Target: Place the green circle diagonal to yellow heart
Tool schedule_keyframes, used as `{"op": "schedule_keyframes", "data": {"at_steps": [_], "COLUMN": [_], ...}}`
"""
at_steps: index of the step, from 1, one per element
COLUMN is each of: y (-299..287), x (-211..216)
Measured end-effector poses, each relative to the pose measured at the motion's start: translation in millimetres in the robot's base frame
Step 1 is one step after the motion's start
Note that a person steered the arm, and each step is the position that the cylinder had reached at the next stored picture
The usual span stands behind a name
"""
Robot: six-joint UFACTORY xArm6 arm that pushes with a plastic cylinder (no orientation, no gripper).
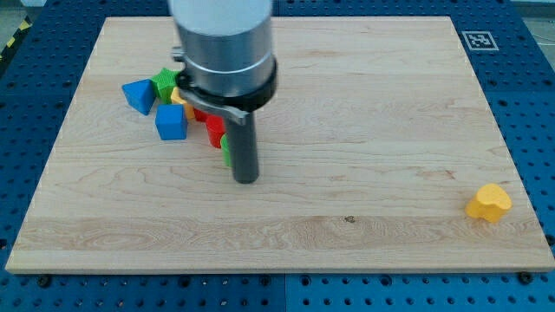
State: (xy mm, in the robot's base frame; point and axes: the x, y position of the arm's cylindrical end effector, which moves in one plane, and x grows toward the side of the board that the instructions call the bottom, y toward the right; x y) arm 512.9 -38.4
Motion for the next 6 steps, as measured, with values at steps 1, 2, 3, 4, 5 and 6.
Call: {"op": "schedule_keyframes", "data": {"at_steps": [1, 2, 3, 4, 5, 6], "y": [-50.5, -127.9, -128.2, -87.4, -11.6, 63.0], "x": [3.2, 1.6, -14.7, -26.4, -28.0, -28.1]}}
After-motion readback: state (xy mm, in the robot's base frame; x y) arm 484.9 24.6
